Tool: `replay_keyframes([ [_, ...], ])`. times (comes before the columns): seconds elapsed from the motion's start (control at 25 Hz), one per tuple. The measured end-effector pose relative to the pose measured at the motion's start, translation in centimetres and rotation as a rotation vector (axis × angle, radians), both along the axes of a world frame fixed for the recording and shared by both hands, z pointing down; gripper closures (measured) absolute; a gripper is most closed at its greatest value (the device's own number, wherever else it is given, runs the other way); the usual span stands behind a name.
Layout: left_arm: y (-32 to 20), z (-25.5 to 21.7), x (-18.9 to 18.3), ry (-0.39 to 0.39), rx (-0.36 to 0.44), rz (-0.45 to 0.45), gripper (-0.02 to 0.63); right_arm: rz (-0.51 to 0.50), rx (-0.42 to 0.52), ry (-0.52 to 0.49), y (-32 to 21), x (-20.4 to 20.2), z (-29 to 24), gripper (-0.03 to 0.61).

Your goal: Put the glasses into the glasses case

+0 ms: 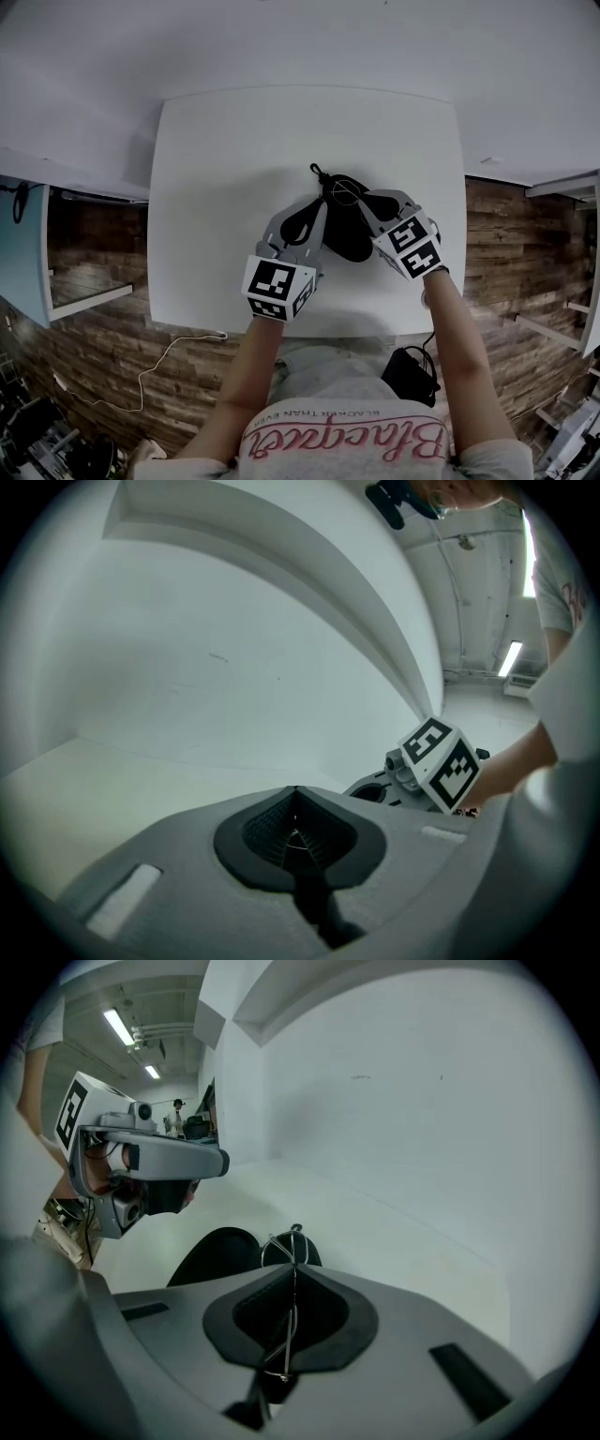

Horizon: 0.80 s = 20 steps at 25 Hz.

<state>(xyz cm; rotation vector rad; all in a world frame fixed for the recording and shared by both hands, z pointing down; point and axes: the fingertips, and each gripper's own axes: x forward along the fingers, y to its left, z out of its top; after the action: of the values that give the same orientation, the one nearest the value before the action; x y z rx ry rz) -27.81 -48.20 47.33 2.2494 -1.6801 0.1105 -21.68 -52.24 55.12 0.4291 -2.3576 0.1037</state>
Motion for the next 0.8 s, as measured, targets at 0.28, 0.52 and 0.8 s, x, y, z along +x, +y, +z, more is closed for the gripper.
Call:
replay_keyframes([
  [0.28, -0.2, 0.7, -0.7, 0.01, -0.014, -0.018, 0.611, 0.007, 0.005, 0.057, -0.6, -0.1, 1.6, 0.565],
  [0.52, -0.3, 0.8, -1.2, 0.023, -0.016, -0.029, 0.611, 0.002, 0.057, 0.089, -1.0, -0.3, 2.1, 0.565],
  [0.8, 0.2, 0.8, -1.4, 0.026, -0.007, -0.036, 0.611, 0.003, 0.106, 0.083, -0.8, -0.4, 2.1, 0.563],
])
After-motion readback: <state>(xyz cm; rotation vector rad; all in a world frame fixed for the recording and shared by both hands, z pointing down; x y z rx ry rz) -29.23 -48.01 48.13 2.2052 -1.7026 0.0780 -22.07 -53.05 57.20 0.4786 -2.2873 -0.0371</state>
